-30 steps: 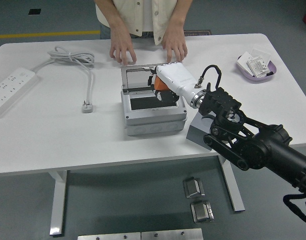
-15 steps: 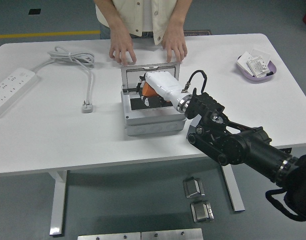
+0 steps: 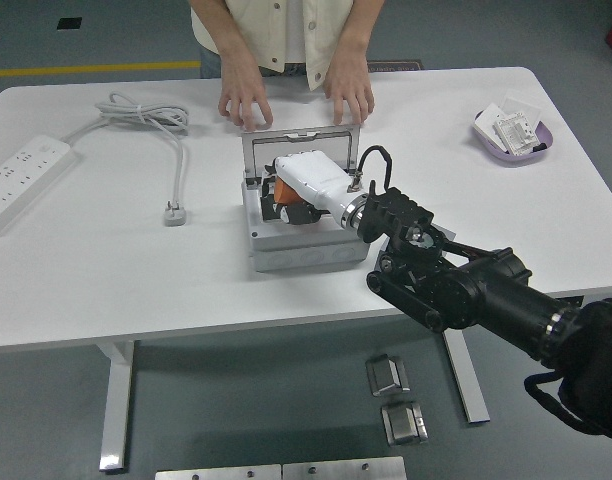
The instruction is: Fetch the battery,place it into the box,close the lid of the box
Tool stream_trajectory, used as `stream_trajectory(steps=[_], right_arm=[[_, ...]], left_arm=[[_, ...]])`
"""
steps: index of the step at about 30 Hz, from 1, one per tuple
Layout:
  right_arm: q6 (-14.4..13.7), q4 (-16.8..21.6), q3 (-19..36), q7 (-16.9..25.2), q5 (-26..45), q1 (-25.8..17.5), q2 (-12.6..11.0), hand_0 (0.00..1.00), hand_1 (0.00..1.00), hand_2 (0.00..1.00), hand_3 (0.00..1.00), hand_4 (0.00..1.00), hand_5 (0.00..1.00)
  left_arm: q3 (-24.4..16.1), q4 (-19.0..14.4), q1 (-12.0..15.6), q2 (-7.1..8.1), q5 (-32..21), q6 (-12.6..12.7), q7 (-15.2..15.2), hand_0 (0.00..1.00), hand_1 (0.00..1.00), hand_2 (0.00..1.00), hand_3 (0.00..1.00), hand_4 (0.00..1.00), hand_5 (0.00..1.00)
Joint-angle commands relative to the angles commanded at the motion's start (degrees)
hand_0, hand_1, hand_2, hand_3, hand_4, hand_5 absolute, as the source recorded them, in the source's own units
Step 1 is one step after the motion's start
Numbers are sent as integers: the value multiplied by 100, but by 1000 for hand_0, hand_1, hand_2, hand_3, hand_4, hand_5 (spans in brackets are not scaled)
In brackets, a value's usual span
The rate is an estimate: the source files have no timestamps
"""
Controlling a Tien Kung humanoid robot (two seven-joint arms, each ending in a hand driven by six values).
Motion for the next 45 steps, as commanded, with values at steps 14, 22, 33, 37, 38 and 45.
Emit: stream_trajectory(steps=[14,22,33,37,38,45], right_arm=[[4,-64,-66,-15,-203,92,62,239,233,418,502,339,2],[-38,-144,-46,10,-230,109,62,239,233,418,502,340,2],[-170,-443,-97,212,532,123,62,240,235,419,506,344,2],[-183,-478,-123,291,835,105,62,240,235,419,506,344,2],[-187,-478,-127,302,879,105,62,244,236,420,506,344,2],[-219,-456,-171,329,979,113,62,246,237,419,506,346,2]], left_arm=[[60,0,5,38,39,-20,25,625,619,597,634,705,172],[62,0,-11,45,44,-22,23,625,619,597,635,705,170],[71,0,-13,45,34,-23,16,625,620,597,634,705,171],[65,0,-7,44,31,-23,24,625,620,597,634,705,171],[64,0,-8,44,31,-24,25,625,619,597,634,706,170],[56,0,-25,44,32,-20,12,625,620,597,634,706,169]])
